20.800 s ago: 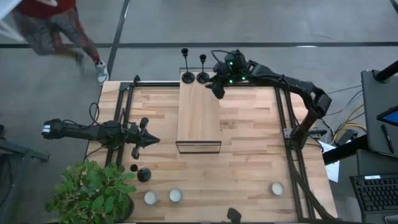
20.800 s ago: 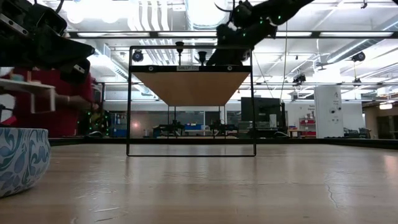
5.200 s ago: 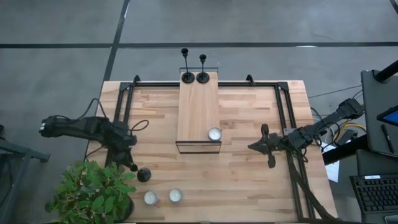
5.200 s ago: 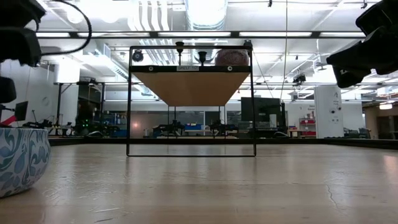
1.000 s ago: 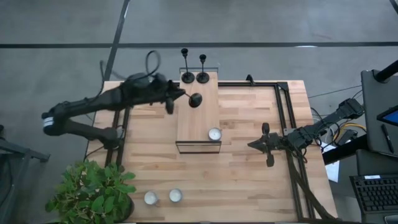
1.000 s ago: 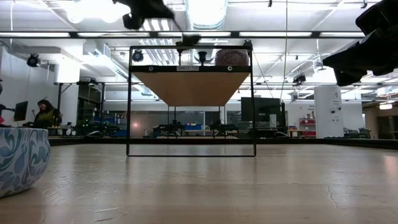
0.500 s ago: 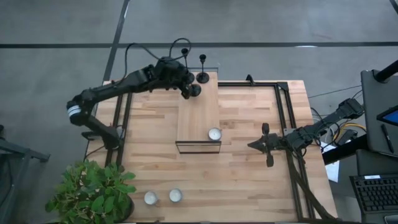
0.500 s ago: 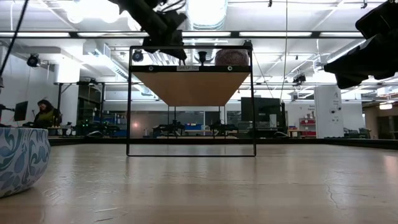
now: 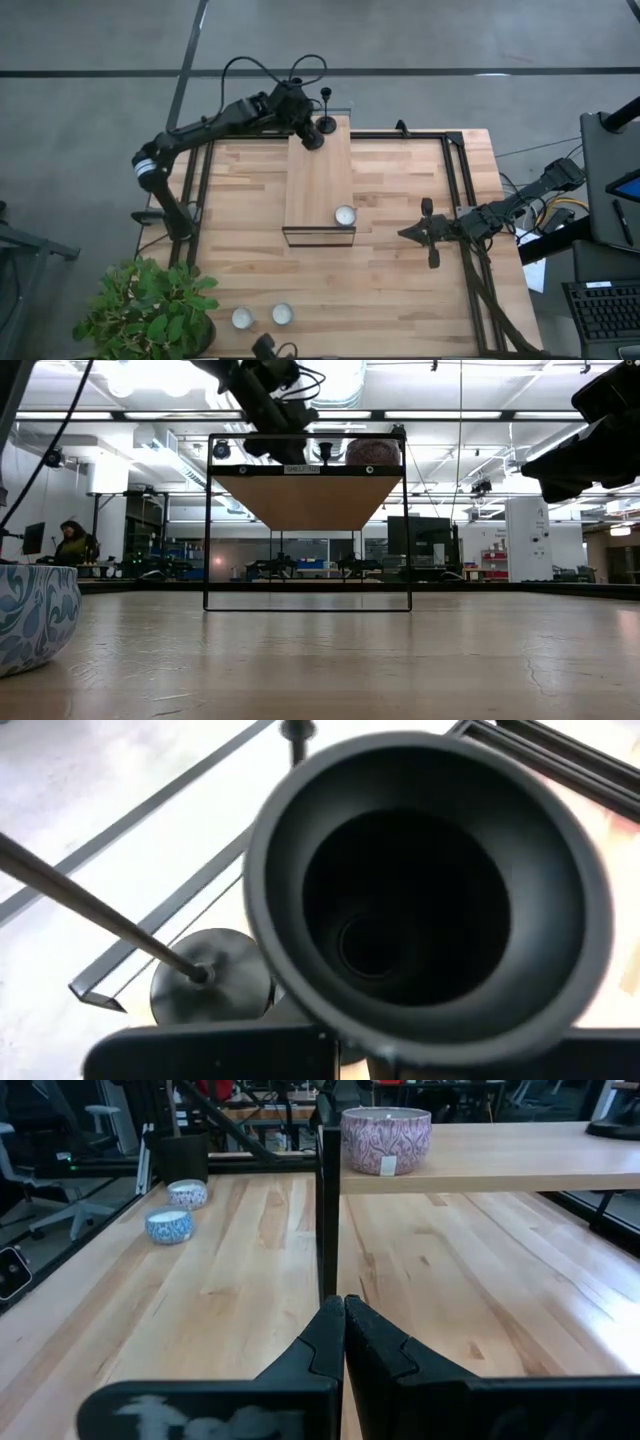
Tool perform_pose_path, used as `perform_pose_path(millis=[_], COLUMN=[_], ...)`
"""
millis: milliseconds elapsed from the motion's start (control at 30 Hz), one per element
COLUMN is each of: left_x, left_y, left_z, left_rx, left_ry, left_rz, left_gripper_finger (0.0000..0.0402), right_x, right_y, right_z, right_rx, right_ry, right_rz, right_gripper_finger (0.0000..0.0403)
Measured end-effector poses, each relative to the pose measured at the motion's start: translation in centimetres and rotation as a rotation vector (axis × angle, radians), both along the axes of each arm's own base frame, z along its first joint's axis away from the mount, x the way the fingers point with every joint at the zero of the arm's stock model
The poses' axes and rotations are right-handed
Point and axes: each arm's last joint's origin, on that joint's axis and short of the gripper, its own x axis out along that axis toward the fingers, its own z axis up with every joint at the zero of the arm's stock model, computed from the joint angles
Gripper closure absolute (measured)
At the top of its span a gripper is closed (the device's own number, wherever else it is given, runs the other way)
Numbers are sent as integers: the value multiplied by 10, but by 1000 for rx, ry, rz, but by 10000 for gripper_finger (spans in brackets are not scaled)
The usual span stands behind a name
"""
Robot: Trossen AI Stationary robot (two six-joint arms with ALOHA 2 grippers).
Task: Pick & Place candle stick holders
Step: Put the black candle holder on the shelf, then align the blue scented candle with the pink scented candle on the shelf
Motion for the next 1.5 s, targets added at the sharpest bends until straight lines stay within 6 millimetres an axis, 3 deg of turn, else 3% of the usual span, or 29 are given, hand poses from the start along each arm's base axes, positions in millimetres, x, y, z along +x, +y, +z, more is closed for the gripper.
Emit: perform_pose_path(millis=[533,1100,1267,1500], left_x=[-1,-3,-7,-19], left_y=[8,4,-3,-24], left_z=[-2,2,11,13], left_rx=[10,-12,-19,-80], left_ry=[-6,-25,-56,51], left_rz=[17,38,40,2], left_gripper_finger=[389,295,294,294], right_x=[0,0,0,0], right_y=[0,0,0,0], right_z=[0,0,0,0], right_rx=[-1,7,7,7], right_ry=[2,2,2,2], right_rz=[0,-1,-1,-1], right_gripper_finger=[394,394,394,394])
